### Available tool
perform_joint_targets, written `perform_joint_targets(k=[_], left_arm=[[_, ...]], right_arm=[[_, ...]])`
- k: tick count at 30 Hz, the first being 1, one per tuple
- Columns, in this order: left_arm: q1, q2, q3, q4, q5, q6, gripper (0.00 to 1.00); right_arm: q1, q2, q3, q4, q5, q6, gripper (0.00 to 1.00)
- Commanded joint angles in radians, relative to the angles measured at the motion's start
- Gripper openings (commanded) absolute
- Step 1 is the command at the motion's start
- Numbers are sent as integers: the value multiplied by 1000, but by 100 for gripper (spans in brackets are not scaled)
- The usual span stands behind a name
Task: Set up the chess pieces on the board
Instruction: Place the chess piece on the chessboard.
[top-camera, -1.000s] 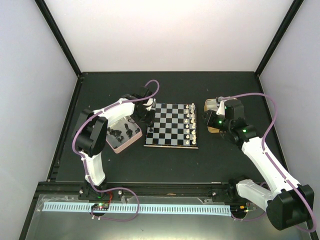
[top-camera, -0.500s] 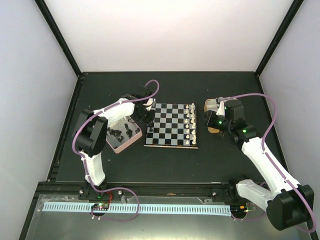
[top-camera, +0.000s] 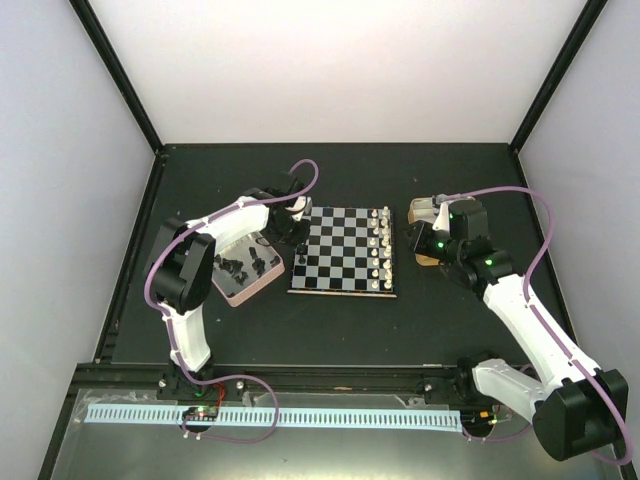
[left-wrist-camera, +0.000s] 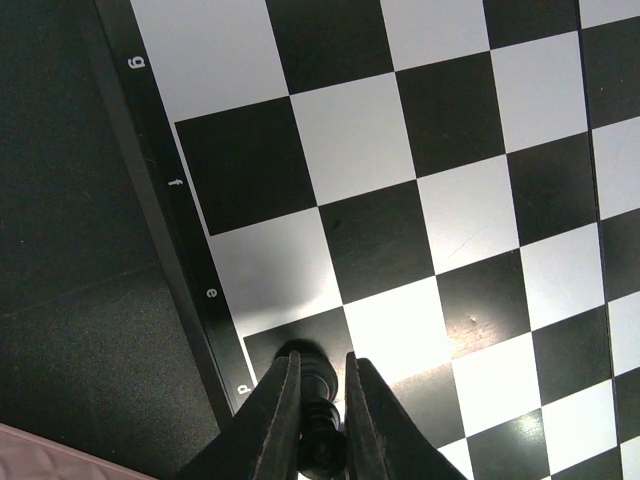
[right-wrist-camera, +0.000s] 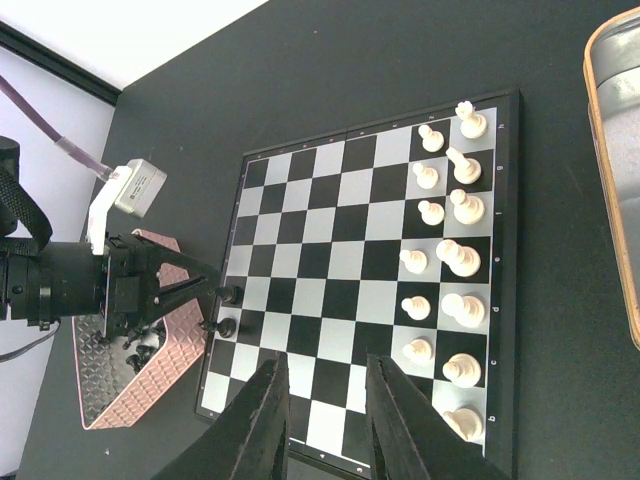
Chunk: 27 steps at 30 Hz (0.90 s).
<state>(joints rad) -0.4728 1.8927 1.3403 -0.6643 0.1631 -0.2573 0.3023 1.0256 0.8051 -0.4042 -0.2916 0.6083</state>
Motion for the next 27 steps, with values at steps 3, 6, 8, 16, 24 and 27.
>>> perform_joint_targets(k=[3, 6, 8, 16, 24, 27], left_arm=[[-10, 1, 26, -3, 29, 4, 11], [-10, 5, 27, 0, 34, 6, 11], [-11, 6, 27, -1, 36, 6, 11], [-15, 2, 28, -20, 19, 11, 21], [-15, -30, 62, -47, -37, 2, 39], [-13, -68, 60, -50, -72, -23, 45]], right_arm=[[-1, -9, -13, 11, 2, 2, 23], [0, -8, -12, 13, 3, 2, 23], [0, -6, -13, 14, 3, 1, 23], [1, -8, -15, 13, 1, 4, 23], [0, -12, -12, 11, 0, 2, 23], [0, -10, -10, 8, 0, 2, 23]])
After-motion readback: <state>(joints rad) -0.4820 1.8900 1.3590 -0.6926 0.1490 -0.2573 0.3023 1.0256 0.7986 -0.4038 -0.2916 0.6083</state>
